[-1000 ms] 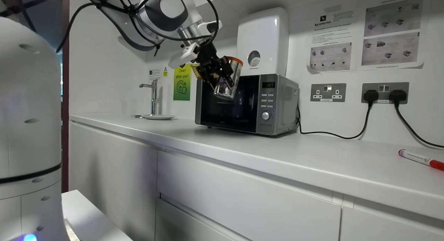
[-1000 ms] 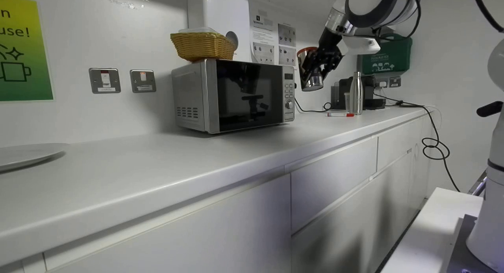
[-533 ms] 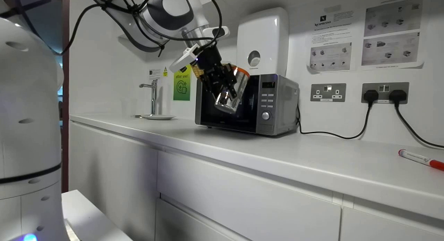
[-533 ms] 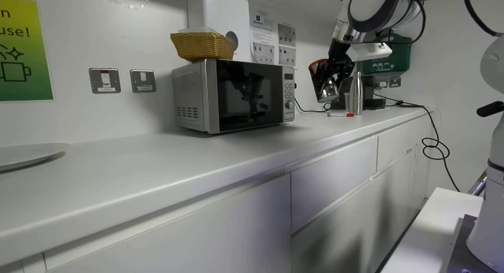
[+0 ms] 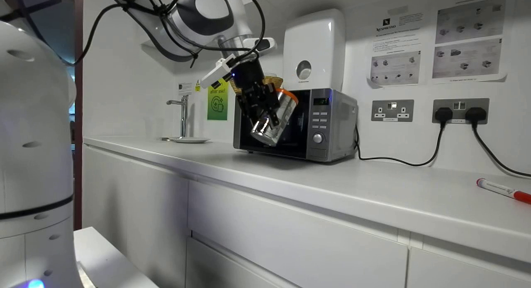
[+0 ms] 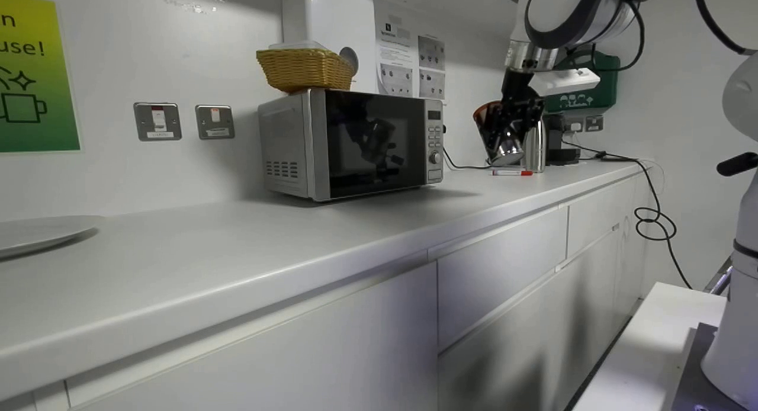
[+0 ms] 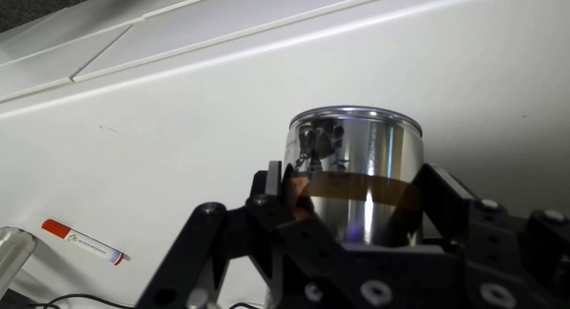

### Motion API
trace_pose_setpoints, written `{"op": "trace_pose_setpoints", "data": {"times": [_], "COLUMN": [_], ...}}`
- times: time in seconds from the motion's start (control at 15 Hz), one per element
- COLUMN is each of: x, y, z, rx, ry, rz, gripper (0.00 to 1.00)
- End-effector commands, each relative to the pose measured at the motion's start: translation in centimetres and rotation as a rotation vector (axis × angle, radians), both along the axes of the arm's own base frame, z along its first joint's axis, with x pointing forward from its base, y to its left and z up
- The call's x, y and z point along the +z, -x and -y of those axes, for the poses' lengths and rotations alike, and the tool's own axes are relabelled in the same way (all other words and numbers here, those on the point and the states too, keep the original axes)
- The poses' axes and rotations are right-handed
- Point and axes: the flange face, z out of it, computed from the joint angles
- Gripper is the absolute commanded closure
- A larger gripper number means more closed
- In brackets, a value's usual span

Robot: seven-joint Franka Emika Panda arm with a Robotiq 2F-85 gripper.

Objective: Put the things on top of the microwave onto the counter in front of the microwave

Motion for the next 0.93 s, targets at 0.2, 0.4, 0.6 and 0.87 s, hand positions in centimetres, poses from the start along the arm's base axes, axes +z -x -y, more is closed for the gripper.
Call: {"op": "trace_pose_setpoints", "data": {"times": [0.2,0.4,0.6,0.87], "x": [0.7,0.3,0.2,0.1], "y": [0.0,-0.3,-0.3,-0.4], "z": [-1.8,-1.3,-1.3,-1.3], "rx": [0.053,0.036,0.035,0.031], "ry": [-0.003,0.0,-0.001,-0.015], "rz": [0.0,0.005,0.003,0.007], "gripper": [0.46,0.21,0.21,0.46]}}
